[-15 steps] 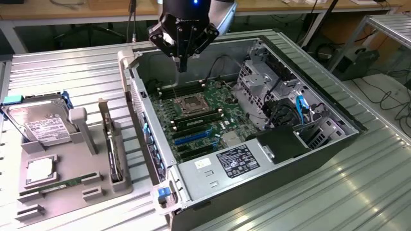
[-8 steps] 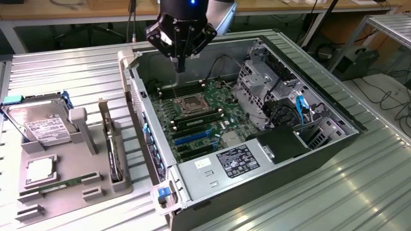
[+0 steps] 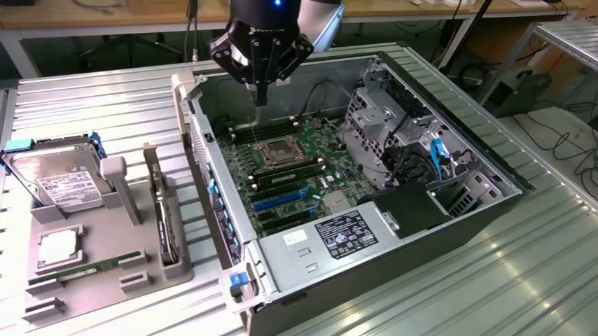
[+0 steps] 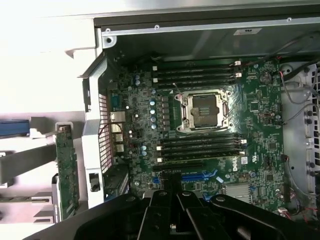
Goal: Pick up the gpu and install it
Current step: 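Reach for the gpu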
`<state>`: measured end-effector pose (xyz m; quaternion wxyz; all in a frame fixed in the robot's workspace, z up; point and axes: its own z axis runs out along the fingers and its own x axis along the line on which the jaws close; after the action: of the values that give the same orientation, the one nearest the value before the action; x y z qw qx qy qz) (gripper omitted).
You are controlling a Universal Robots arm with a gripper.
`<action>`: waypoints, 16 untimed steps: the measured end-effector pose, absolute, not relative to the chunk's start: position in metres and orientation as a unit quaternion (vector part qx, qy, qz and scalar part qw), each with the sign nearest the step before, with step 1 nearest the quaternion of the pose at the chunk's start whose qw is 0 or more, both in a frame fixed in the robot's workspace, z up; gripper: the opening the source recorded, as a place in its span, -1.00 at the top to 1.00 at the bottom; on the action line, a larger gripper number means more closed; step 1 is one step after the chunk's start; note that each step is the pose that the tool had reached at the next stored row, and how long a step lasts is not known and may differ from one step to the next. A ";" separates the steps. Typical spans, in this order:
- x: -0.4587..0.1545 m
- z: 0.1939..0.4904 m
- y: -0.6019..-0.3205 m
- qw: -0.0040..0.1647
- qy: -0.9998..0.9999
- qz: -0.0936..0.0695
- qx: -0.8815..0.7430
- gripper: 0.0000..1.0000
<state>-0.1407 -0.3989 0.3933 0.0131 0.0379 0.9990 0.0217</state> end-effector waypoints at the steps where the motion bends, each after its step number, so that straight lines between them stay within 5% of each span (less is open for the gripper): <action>1: -0.141 0.393 -0.399 0.013 0.999 0.022 0.038 0.79; 16: -0.146 0.393 -0.399 0.013 0.999 0.022 0.038 0.79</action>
<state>-0.1463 -0.3989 0.3933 0.0131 0.0379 0.9990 0.0217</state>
